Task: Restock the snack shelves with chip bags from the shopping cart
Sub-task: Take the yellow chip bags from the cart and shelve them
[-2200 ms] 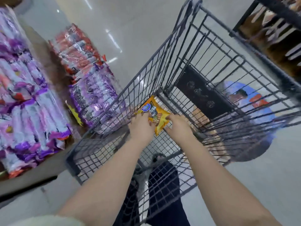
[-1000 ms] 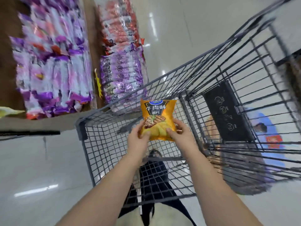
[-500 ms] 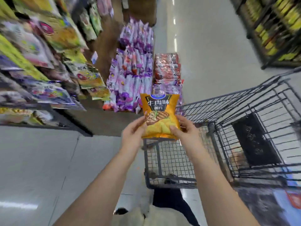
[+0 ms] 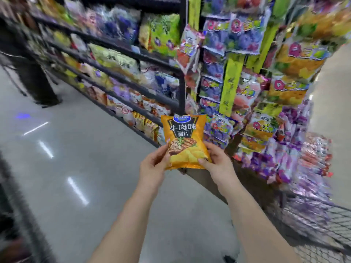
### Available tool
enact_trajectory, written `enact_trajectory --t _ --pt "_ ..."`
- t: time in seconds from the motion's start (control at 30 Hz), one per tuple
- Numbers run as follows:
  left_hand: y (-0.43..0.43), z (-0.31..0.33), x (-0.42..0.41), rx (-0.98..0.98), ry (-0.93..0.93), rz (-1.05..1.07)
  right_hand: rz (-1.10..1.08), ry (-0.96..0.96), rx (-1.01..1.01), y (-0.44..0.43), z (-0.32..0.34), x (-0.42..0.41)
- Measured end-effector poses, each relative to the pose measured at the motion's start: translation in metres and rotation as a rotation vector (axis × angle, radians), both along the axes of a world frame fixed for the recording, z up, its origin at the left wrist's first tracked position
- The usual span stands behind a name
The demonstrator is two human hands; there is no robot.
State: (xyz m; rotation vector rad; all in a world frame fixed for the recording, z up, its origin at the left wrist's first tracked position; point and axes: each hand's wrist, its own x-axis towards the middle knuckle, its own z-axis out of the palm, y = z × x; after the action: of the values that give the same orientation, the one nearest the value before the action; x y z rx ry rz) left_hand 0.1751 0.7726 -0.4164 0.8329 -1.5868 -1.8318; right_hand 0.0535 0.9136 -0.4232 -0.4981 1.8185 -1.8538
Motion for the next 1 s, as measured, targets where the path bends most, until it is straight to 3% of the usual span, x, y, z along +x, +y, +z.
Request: enact_trajectory --t 0.37,0.57,0.8,1.0 --pt "-0.196 0.076 0.019 -0.145 0.098 0.281 0.218 0.245 -0.108 -0.230 0.067 -0.010" --pt "-0.310 0.124 -0.015 -0.135 0.153 0.294 0.311 0.254 -0.229 -0.348 0.115 -0.064" --pt "-0.450 0.200 -0.075 -0.256 0.216 0.357 0.370 0.442 -0.337 -0.492 0.191 -0.136" --pt "-0.571 0.261 -0.117 -0.363 0.204 0.365 0.400 0.434 -0.421 -0.612 0.251 -0.181"
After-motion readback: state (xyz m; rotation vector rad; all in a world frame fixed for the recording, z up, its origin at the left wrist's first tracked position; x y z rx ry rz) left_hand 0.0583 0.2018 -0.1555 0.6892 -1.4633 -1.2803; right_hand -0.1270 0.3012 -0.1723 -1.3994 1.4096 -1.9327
